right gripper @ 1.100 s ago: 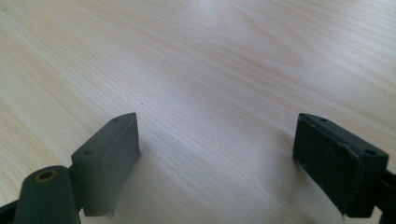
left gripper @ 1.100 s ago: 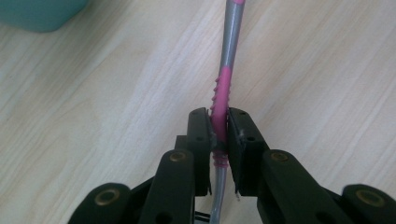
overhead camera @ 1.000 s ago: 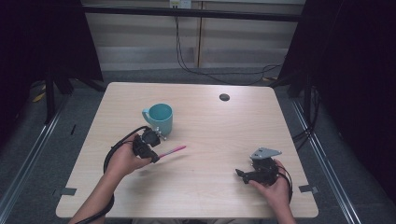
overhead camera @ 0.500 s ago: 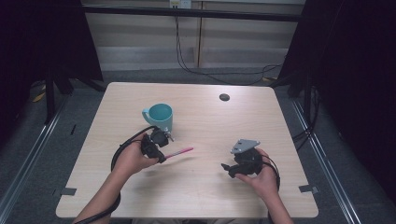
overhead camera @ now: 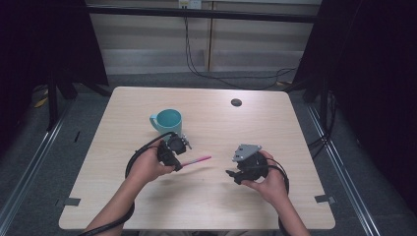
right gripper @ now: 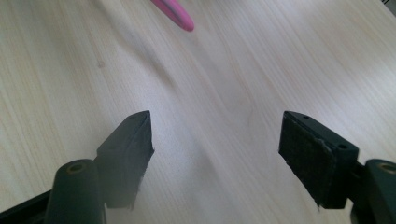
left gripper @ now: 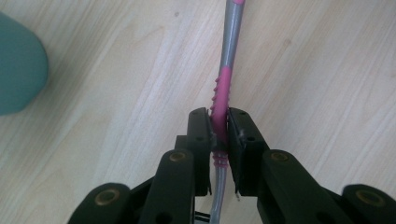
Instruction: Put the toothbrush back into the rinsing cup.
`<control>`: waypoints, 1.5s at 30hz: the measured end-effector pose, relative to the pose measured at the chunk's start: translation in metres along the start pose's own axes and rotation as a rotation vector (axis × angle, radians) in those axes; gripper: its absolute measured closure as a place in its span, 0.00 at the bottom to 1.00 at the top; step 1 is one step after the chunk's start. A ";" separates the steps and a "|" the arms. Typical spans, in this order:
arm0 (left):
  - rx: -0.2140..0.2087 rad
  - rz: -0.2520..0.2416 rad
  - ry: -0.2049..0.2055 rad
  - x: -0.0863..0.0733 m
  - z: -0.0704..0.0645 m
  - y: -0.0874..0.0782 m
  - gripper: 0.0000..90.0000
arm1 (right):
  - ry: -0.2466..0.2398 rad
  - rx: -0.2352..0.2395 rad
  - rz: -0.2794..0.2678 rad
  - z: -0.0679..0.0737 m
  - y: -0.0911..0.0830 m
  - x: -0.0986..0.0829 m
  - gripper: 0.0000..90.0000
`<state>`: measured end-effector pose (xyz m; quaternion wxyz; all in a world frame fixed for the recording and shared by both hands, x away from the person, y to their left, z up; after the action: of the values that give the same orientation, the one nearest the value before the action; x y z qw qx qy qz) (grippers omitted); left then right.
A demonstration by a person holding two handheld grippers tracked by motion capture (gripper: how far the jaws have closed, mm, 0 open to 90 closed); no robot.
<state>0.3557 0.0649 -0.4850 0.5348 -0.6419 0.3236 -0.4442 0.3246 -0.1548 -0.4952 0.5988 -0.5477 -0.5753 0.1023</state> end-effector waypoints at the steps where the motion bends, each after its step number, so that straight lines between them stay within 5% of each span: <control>1: 0.000 -0.006 -0.003 0.002 -0.002 0.000 0.89 | -0.005 -0.002 -0.002 0.000 0.000 0.001 0.29; 13: -0.022 -0.012 0.035 0.016 -0.010 0.002 0.89 | -0.142 -0.003 -0.018 0.008 0.006 0.017 0.33; 24: -0.065 -0.024 0.073 0.027 -0.020 0.001 0.89 | -0.155 0.010 -0.016 0.012 0.015 0.024 0.34; 45: -0.089 -0.044 0.129 0.036 -0.028 0.005 0.88 | -0.205 0.096 0.042 0.021 0.020 0.023 0.80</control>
<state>0.3447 0.0202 -0.4807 0.4739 -0.6420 0.3624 -0.4816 0.3252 -0.1185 -0.5035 0.5602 -0.5170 -0.6163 0.1979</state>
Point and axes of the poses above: each handheld gripper's, and its own axes: y roughly forward along the jaws, x roughly out of its top, z roughly to its left, the point moved 6 cm from there along y, roughly forward along the jaws, and after that the axes turned 3 degrees about z, right-handed, at the moved point
